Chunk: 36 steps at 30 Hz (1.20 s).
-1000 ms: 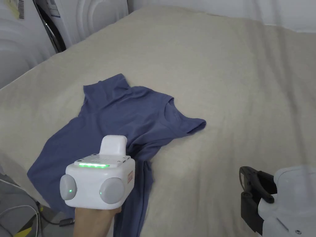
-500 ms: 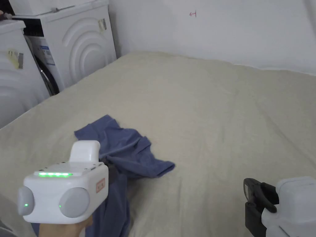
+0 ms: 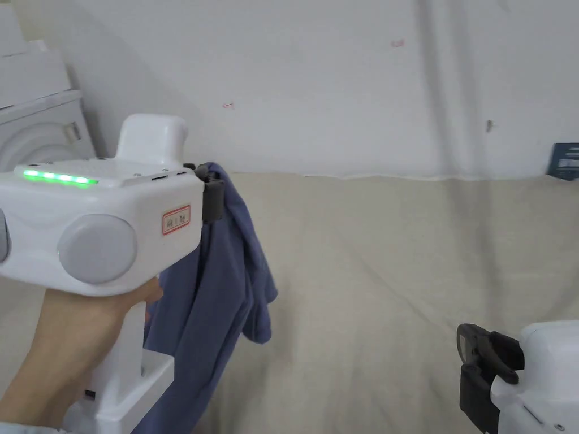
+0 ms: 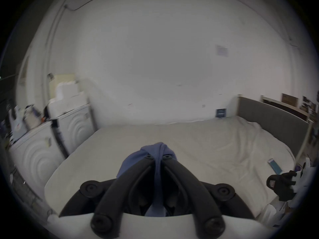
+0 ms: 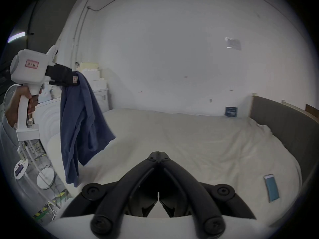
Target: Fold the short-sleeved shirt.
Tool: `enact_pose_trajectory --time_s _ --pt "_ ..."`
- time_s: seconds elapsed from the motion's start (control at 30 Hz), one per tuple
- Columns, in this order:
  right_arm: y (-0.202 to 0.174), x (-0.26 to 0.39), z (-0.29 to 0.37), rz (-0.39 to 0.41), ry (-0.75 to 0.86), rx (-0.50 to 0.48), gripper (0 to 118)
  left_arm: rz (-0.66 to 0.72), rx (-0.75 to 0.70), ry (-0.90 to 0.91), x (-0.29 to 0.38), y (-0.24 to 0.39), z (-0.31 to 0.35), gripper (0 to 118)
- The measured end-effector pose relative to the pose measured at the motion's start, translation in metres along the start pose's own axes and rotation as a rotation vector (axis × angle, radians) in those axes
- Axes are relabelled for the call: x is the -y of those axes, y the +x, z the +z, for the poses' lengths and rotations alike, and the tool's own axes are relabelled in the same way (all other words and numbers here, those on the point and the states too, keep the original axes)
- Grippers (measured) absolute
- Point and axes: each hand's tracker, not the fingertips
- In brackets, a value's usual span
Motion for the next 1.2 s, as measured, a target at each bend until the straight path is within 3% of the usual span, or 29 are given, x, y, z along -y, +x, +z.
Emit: enact_pose_trajectory --time_s 0.17,0.3,0.4,0.53,0.57,0.63,0.7,0.73,0.77,0.83,0.87,0.93,1.2 --pt "0.048 0.004 0.029 -0.06 0.015 0.152 0 -0.044 0.261 0.007 0.007 0.079 -0.027 2" --pt "0.08 0.01 0.043 -0.102 0.004 0.237 0 -0.043 0.441 -0.126 0.047 0.144 -0.053 2" --pt "0.096 0.02 0.047 -0.137 -0.004 0.279 0 -0.091 0.445 -0.204 0.106 0.19 -0.074 2" --pt "0.106 0.036 0.04 -0.17 -0.053 0.288 0 0.011 0.58 -0.507 0.199 0.226 -0.103 2" --pt "0.106 0.04 0.037 -0.167 -0.072 0.288 0 -0.071 0.551 -0.527 0.216 0.232 -0.106 2" --pt "0.103 0.047 0.032 -0.15 -0.105 0.273 0 -0.101 0.568 -0.544 0.237 0.236 -0.107 2" --pt "0.099 0.052 0.024 -0.13 -0.135 0.263 0 -0.038 0.549 -0.549 0.242 0.233 -0.102 5" --pt "0.097 0.053 0.022 -0.122 -0.148 0.261 0 0.029 0.557 -0.527 0.239 0.227 -0.103 14" --pt "0.095 0.054 0.019 -0.117 -0.154 0.258 0 0.069 0.556 -0.526 0.235 0.222 -0.104 36" --pt "0.09 0.056 0.015 -0.118 -0.153 0.262 0 0.114 0.541 -0.561 0.223 0.213 -0.108 109" --pt "0.091 0.056 0.015 -0.123 -0.147 0.26 0 0.108 0.532 -0.537 0.22 0.207 -0.105 118" --pt "0.09 0.054 0.014 -0.14 -0.139 0.232 0 0.115 0.5 -0.452 0.211 0.193 -0.1 118" --pt "0.072 0.047 0.01 -0.11 -0.137 0.19 0 0.112 0.379 -0.382 0.176 0.125 -0.069 118"
